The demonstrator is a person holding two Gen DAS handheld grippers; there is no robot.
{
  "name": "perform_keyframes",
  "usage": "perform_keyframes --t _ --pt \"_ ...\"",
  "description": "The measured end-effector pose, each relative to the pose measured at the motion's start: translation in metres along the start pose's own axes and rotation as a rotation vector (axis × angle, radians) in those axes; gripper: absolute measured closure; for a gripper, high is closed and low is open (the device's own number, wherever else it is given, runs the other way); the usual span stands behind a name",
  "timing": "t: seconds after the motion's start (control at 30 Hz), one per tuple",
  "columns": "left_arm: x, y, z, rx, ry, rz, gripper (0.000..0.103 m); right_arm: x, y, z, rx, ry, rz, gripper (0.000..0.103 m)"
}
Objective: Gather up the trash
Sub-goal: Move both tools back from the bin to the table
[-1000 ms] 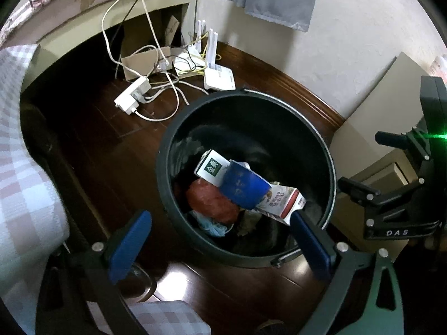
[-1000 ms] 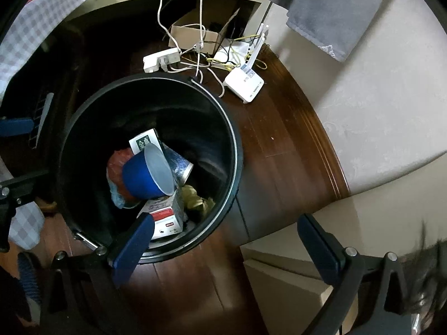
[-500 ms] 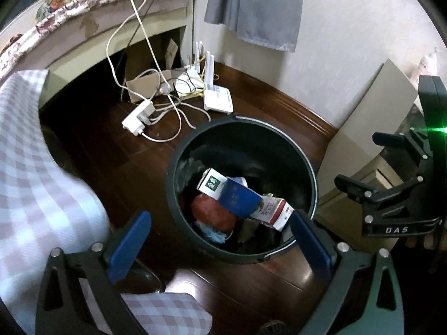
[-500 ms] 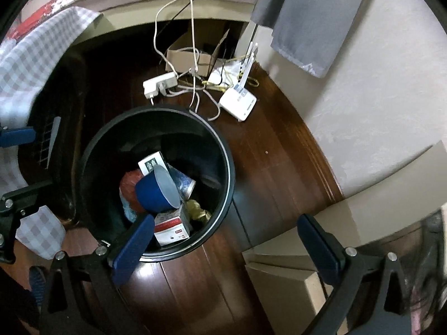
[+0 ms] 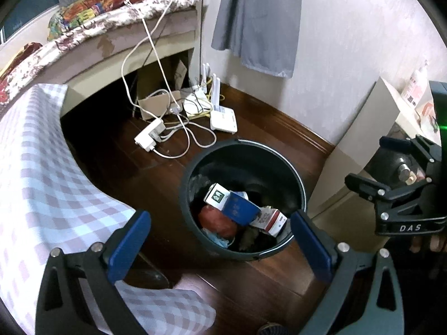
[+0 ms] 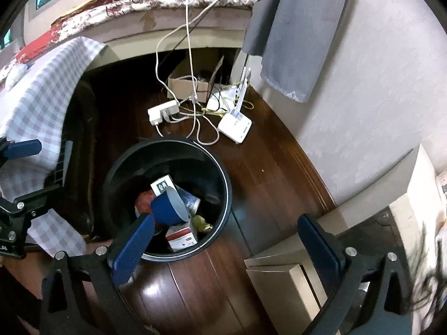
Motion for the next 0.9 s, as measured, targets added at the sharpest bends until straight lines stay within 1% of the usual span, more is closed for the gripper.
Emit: perform_keyframes --t 0.27,0.4,0.5,0.67,0.8,0.9 --pt "-0.035 0.006 -0.011 -0.026 0.027 0.065 0.002 -0.027 0.009 -0.022 -0.016 0.030 0.044 0.000" --pt "-0.054 0.008 -0.024 -0.057 0.048 0.098 0.002 -0.034 0.018 -0.036 -0.020 0.061 0.069 0.000" --pt "-0.068 0.009 -0.041 -0.083 0.083 0.129 0.002 -0.037 0.028 -0.052 -0.024 0.096 0.090 0.000" --pt "-0.096 0.007 -0.083 -0.152 0.157 0.178 0.002 -0.040 0.052 -0.089 -0.045 0.169 0.133 0.000" --pt "-0.112 0.000 -0.122 -0.187 0.239 0.198 0.002 -0.037 0.071 -0.123 -0.062 0.230 0.144 0.000" --pt "-0.125 -0.008 -0.159 -0.223 0.308 0.204 0.002 -0.039 0.092 -0.160 -0.077 0.305 0.169 0.000"
Point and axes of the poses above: each gripper's, at about its wrist camera, not at the fingertips, and x roughly the way its jaws point, z to its right, y to its top, the point moved 3 cm from there along x, roughly the way its jaws point, and after that the axes turned 13 degrees about z, right-handed, at the moved point
